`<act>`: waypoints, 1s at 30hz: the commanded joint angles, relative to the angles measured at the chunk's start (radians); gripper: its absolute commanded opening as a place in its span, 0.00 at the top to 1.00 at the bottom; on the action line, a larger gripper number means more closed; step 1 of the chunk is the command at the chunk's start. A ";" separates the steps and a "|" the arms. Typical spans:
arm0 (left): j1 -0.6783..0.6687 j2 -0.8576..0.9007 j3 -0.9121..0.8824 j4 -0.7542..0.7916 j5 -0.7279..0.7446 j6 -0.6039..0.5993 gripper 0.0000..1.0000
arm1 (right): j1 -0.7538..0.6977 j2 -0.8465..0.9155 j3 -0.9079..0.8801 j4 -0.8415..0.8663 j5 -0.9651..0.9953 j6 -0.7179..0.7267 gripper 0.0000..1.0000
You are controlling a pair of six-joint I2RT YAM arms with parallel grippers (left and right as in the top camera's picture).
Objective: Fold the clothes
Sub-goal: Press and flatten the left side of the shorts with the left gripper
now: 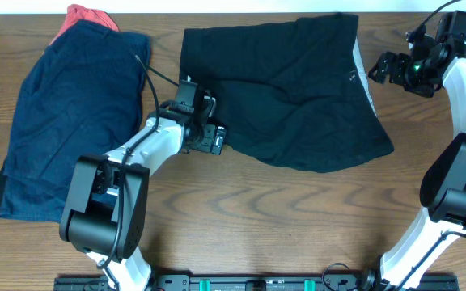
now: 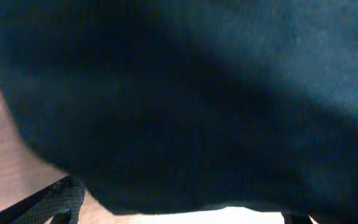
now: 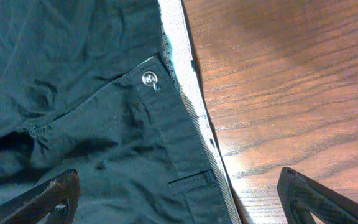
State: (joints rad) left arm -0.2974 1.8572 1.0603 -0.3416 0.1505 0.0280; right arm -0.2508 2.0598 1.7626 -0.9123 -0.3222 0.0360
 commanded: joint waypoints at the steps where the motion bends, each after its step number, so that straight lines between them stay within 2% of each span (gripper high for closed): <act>1: -0.003 0.012 -0.027 0.050 0.036 0.012 0.07 | 0.012 -0.008 0.009 -0.001 0.000 -0.018 0.01; 4: -0.003 0.012 -0.027 0.084 0.099 0.012 0.27 | 0.014 -0.008 0.009 -0.001 0.000 -0.018 0.01; 7: -0.003 0.011 -0.027 0.098 0.138 0.012 0.62 | 0.016 -0.008 0.009 -0.001 0.000 -0.018 0.01; 9: -0.003 0.004 -0.027 0.089 0.138 0.004 0.94 | 0.016 -0.008 0.009 -0.001 0.000 -0.019 0.01; 14: -0.002 -0.072 -0.015 -0.001 0.129 -0.005 0.94 | 0.016 -0.008 0.009 0.000 0.000 -0.019 0.01; 25: -0.002 -0.428 0.014 -0.357 0.122 -0.095 0.94 | 0.017 -0.008 0.009 -0.011 0.000 -0.018 0.01; 30: -0.002 -0.419 0.004 -0.412 0.121 -0.138 0.94 | 0.016 -0.008 0.009 -0.022 0.000 -0.019 0.01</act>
State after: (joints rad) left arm -0.2985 1.4181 1.0603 -0.7441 0.2668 -0.0666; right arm -0.2443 2.0598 1.7626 -0.9264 -0.3218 0.0360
